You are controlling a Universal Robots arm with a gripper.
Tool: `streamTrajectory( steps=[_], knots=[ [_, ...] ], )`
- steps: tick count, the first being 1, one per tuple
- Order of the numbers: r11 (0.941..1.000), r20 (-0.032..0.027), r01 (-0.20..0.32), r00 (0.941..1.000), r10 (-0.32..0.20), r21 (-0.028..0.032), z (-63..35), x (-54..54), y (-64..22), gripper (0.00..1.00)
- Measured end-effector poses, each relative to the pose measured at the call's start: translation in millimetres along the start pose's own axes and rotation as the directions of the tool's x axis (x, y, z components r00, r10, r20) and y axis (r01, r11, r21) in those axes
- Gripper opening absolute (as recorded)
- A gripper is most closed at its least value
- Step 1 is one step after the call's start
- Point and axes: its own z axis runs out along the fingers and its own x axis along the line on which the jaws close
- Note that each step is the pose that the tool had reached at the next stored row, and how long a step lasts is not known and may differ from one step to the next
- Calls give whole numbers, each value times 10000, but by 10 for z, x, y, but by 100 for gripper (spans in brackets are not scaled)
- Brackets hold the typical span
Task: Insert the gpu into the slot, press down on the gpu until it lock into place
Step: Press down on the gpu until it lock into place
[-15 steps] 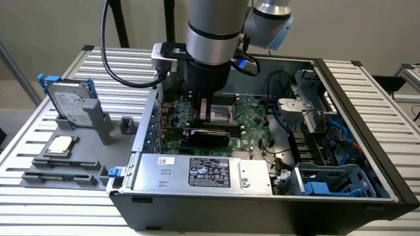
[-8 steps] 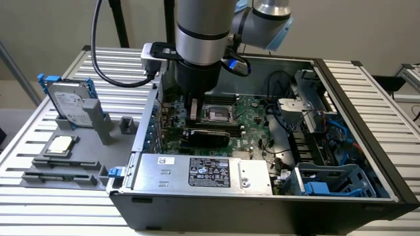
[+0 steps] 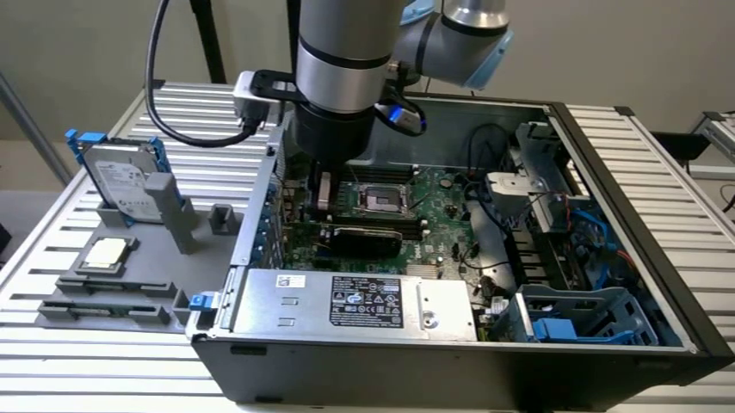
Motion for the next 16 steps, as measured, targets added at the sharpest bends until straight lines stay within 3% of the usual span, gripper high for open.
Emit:
streamTrajectory(
  steps=[8, 16],
  knots=[
    [9997, -131, -29, 9999, 26, -244, -6, 1, 31, 11],
    [9992, -178, -43, 9998, 36, -398, -70, -3, 52, 11]
  ],
)
